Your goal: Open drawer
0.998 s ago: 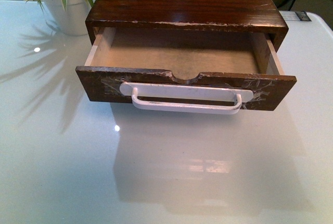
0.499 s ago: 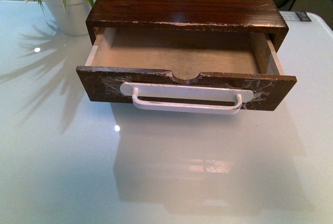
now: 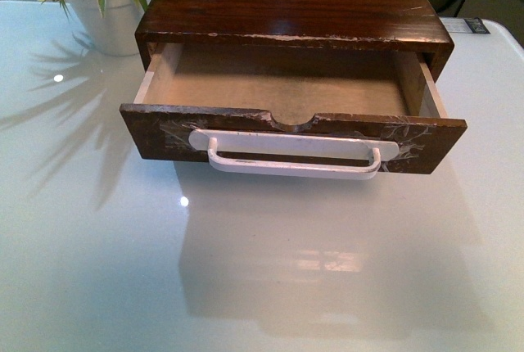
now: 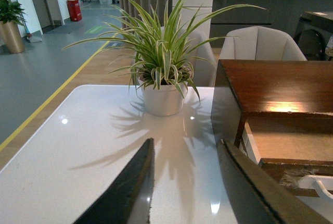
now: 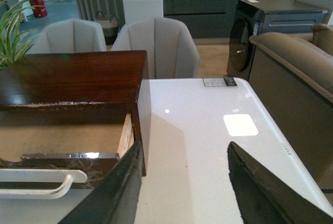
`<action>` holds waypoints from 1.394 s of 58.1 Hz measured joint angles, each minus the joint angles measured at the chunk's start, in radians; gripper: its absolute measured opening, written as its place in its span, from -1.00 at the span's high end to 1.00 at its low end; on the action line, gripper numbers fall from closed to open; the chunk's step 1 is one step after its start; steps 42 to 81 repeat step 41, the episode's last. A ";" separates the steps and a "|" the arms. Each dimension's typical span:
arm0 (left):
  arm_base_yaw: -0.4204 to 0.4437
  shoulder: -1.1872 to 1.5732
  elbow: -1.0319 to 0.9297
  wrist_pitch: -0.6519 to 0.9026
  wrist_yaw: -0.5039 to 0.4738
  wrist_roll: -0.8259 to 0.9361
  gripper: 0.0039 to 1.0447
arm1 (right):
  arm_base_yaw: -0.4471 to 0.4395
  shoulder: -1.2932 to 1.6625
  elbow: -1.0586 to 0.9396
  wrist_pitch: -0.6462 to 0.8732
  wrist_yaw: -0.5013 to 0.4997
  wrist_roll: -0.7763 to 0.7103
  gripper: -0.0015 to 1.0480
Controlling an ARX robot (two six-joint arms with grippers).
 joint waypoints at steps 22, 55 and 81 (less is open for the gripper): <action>0.000 0.000 0.000 0.000 0.000 0.000 -0.84 | 0.000 0.000 0.000 0.000 0.000 0.001 -0.83; 0.000 0.000 0.000 0.000 0.000 0.000 -0.84 | 0.000 0.000 0.000 0.000 0.000 0.001 -0.83; 0.000 0.000 0.000 0.000 0.000 0.000 -0.84 | 0.000 0.000 0.000 0.000 0.000 0.001 -0.83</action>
